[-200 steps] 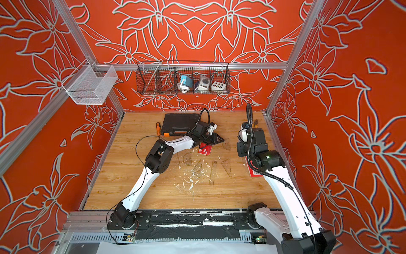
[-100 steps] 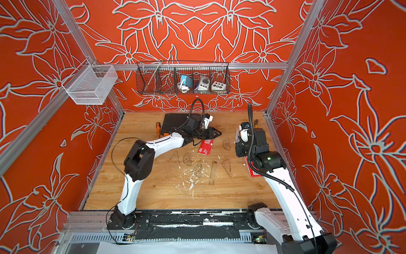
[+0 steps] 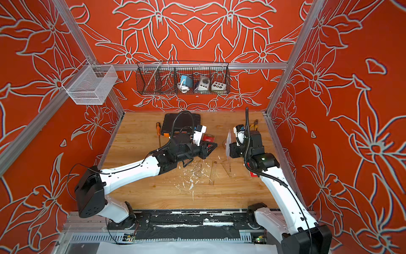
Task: Open the ruler set and take out the ruler
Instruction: Take out the ruler from the ruler set bag.
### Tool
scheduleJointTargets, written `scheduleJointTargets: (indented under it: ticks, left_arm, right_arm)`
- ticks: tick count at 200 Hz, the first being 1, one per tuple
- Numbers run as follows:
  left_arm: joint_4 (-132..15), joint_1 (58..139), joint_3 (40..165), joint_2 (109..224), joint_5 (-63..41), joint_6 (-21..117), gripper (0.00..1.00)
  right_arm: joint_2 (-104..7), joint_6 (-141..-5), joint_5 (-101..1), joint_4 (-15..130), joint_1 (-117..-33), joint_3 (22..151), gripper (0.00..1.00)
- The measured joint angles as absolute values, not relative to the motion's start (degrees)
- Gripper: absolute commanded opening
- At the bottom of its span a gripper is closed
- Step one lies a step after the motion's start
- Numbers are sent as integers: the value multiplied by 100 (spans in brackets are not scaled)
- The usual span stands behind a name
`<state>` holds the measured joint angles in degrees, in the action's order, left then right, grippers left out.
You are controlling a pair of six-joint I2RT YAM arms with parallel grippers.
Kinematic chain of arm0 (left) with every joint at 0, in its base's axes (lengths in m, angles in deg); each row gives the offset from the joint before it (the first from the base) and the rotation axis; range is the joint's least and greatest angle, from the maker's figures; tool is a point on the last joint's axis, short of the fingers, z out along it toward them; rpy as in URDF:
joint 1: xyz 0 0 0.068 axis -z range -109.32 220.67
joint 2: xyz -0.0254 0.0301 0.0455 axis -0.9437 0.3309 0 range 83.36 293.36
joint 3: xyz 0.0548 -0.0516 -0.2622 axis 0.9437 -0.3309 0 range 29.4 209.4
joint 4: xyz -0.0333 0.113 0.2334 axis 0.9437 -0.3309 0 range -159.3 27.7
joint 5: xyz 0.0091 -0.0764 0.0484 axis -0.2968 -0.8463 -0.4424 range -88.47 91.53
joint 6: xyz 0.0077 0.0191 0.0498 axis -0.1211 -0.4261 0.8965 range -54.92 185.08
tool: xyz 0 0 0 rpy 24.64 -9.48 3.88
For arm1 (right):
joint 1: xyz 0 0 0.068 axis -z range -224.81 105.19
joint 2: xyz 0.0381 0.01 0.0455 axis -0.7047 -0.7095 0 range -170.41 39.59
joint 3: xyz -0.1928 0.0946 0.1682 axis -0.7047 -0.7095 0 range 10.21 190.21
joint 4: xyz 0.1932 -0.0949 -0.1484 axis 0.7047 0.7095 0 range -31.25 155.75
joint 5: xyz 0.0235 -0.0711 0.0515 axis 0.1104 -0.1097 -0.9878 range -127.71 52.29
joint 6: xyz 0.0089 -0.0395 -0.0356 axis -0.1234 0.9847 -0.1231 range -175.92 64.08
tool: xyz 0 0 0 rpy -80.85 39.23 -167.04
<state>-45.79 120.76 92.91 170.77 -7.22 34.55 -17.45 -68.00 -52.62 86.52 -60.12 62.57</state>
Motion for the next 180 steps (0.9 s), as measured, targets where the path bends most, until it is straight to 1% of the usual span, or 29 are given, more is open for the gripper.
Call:
scheduleJointTargets:
  ticks: [36, 69, 180]
  left_arm:
    - [-4487, 12264, 9241, 17117, -578, 3462, 8]
    - [-4369, 12469, 9435, 17449, -574, 3484, 5]
    - [-4398, 12504, 9757, 18085, -78, 3571, 5]
  right_arm:
    - [-1793, -6909, -5474, 8464, -6047, 6242, 0]
    - [-1817, -7001, -5601, 8364, -6069, 6242, 0]
    - [-1808, -7020, -6062, 8388, -6095, 6296, 0]
